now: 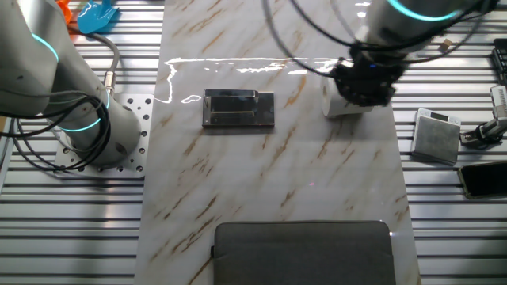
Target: Take the roll of paper down from the shelf
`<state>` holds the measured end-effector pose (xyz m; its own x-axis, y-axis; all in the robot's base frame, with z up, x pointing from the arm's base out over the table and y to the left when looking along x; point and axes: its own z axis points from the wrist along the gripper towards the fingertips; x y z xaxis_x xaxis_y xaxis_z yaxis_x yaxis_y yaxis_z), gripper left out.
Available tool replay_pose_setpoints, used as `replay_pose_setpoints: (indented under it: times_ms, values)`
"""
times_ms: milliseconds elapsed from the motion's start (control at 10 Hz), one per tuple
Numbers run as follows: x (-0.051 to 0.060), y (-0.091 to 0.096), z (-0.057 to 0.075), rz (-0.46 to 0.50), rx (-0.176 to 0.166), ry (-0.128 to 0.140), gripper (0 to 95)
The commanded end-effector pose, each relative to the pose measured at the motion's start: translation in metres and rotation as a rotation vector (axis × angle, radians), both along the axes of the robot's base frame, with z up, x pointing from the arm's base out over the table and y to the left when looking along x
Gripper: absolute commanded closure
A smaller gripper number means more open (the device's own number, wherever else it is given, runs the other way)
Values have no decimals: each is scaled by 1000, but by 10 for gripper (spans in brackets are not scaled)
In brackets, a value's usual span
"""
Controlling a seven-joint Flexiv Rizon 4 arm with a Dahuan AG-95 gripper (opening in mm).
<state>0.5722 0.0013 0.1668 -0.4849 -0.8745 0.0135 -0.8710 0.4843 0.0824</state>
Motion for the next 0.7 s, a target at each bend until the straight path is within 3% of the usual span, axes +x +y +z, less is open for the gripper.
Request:
replay_pose_setpoints:
  times_ms: [100, 400, 700]
  values:
    - [27, 5, -2, 93, 9, 25, 950]
    - [44, 11, -6, 122, 14, 64, 950]
    - [54, 21, -13, 129, 15, 80, 950]
